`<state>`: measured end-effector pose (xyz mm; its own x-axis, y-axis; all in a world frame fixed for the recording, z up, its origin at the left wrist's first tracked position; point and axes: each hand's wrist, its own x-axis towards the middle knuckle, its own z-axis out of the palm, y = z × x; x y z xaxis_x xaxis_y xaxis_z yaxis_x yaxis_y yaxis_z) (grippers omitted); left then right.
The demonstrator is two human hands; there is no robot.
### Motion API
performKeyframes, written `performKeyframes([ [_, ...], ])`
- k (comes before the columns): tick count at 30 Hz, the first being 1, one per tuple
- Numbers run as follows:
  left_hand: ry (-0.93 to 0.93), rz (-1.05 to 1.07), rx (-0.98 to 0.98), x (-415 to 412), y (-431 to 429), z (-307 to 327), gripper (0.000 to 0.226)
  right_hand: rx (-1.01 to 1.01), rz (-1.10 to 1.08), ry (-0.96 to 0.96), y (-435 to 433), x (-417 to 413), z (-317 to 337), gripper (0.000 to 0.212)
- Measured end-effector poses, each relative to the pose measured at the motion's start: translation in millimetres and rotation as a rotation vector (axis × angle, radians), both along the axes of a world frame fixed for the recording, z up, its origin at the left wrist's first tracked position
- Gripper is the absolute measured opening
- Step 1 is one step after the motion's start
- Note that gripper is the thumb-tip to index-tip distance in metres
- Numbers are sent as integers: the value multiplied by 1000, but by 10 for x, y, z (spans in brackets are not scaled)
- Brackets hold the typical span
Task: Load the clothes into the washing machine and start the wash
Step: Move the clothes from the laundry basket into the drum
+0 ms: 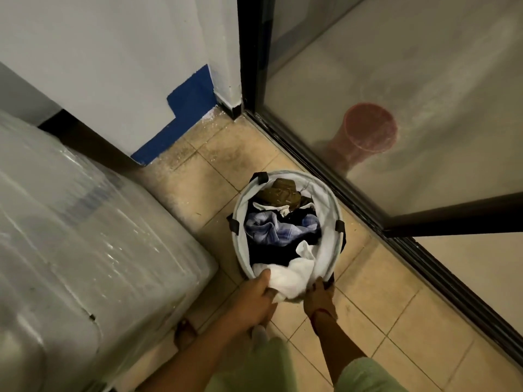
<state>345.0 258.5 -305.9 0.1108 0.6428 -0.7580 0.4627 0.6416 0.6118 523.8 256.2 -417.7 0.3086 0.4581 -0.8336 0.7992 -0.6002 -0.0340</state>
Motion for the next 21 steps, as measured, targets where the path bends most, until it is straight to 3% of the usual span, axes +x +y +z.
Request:
performKeyframes([
  [7, -143, 216, 157, -137, 373, 158, 44, -161, 267, -277, -388, 545, -29, 59],
  [13, -278, 255, 285, 25, 487, 602, 41, -285, 306, -365, -524, 658, -6, 59],
  [16, -379, 347, 392, 1, 569, 902, 37, -335, 267, -371, -392, 641, -38, 73],
  [19, -425, 300, 409, -64, 666, 1106, 38, -235, 422, -369, -150, 479, 31, 89],
  [21, -419, 279, 386, -94, 682, 1176, 37, -39, 473, -318, 38, 294, 153, 80],
])
